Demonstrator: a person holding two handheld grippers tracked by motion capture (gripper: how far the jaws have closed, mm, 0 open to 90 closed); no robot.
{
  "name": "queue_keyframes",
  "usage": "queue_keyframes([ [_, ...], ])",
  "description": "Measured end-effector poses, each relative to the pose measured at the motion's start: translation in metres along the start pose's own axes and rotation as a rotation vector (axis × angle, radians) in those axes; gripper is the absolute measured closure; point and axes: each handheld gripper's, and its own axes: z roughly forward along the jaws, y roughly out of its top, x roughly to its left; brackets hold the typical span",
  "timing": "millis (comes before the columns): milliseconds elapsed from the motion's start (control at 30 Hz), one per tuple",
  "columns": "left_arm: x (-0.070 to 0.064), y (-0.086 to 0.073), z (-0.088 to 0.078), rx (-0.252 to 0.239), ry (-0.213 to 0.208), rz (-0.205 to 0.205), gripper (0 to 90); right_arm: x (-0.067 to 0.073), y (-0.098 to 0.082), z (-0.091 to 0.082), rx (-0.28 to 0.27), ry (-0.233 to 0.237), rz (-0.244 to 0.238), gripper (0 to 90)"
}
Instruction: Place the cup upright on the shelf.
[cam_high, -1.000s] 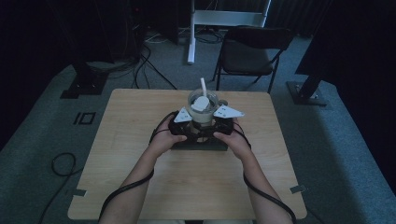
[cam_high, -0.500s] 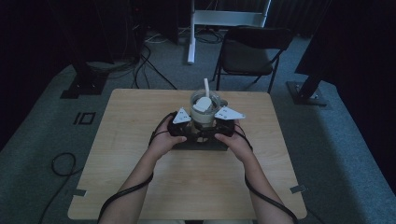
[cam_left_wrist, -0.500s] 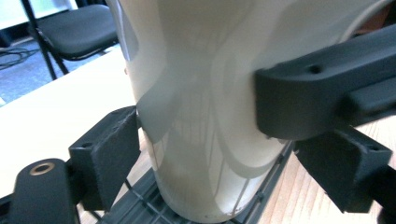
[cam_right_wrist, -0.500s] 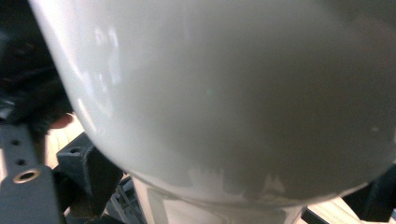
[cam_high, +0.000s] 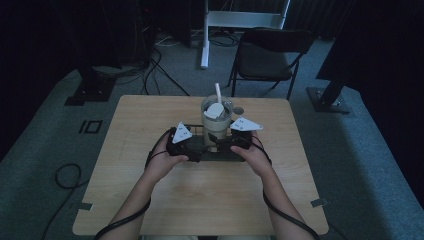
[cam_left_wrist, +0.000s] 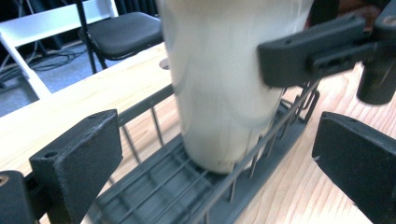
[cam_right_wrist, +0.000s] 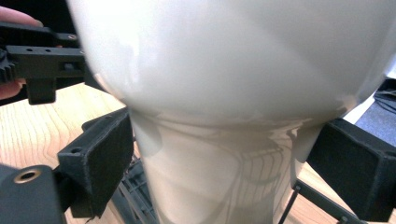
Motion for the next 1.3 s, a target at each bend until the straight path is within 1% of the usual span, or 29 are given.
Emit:
queue_keyframes([
  [33,0.001,-0.002,-0.003,0.002,0.003,-0.006,2.1,0.000,0.000,-0.001,-0.001,-0.002,-0.003,8.8],
  [67,0.001,-0.005,-0.006,-0.006,0.009,-0.017,2.1,0.000,0.000,-0.002,0.004,-0.003,-0.005,8.8],
  [167,0.004,-0.011,-0.013,-0.003,0.010,-0.037,2.1,0.000,-0.002,-0.007,0.005,-0.002,0.006,8.8],
  [200,0.004,-0.013,-0.015,-0.004,0.014,-0.042,2.1,0.000,-0.002,-0.009,0.016,-0.008,-0.003,8.8],
  [233,0.005,-0.014,-0.017,-0.003,0.014,-0.049,2.1,0.000,-0.003,-0.010,0.017,-0.014,-0.001,8.8],
  [300,0.007,-0.019,-0.021,-0.005,0.023,-0.078,2.1,0.000,-0.004,-0.013,0.019,-0.014,0.010,8.8],
  [333,0.008,-0.020,-0.023,-0.008,0.025,-0.088,2.1,0.000,-0.005,-0.015,0.015,-0.021,0.005,8.8],
  [400,0.011,-0.025,-0.028,-0.034,0.036,-0.110,2.1,0.000,-0.005,-0.018,0.008,-0.033,0.007,8.8],
  [467,0.015,-0.029,-0.033,-0.017,0.049,-0.108,2.1,-0.001,-0.005,-0.022,0.002,-0.046,0.002,8.8],
  [533,0.018,-0.033,-0.037,-0.009,0.077,-0.108,2.1,-0.002,-0.006,-0.027,0.001,-0.054,0.005,8.8],
  [633,0.023,-0.038,-0.044,-0.012,0.086,-0.171,2.2,-0.004,-0.008,-0.034,0.006,-0.065,0.002,8.8],
  [700,0.027,-0.042,-0.049,-0.006,0.092,-0.191,2.2,-0.006,-0.009,-0.040,0.002,-0.076,0.006,8.8],
  [767,0.029,-0.046,-0.053,-0.003,0.099,-0.189,2.2,-0.008,-0.010,-0.046,-0.006,-0.088,0.018,8.9],
  [867,0.031,-0.051,-0.058,-0.011,0.107,-0.212,2.2,-0.012,-0.012,-0.055,-0.015,-0.110,0.019,8.9],
  [1000,0.035,-0.060,-0.065,0.006,0.126,-0.213,2.2,-0.016,-0.017,-0.067,-0.016,-0.139,0.026,8.9],
  [1100,0.037,-0.067,-0.070,0.014,0.138,-0.225,2.2,-0.019,-0.019,-0.075,-0.025,-0.158,0.034,8.9],
  [1167,0.039,-0.072,-0.074,0.017,0.143,-0.241,2.2,-0.022,-0.021,-0.081,-0.027,-0.176,0.037,8.9],
  [1200,0.040,-0.075,-0.076,0.025,0.148,-0.241,2.2,-0.023,-0.023,-0.084,-0.026,-0.183,0.037,8.9],
  [1233,0.041,-0.077,-0.078,0.030,0.153,-0.241,2.2,-0.025,-0.025,-0.088,-0.028,-0.192,0.044,8.9],
  [1300,0.044,-0.082,-0.083,0.032,0.166,-0.258,2.2,-0.028,-0.028,-0.094,-0.030,-0.210,0.056,8.9],
])
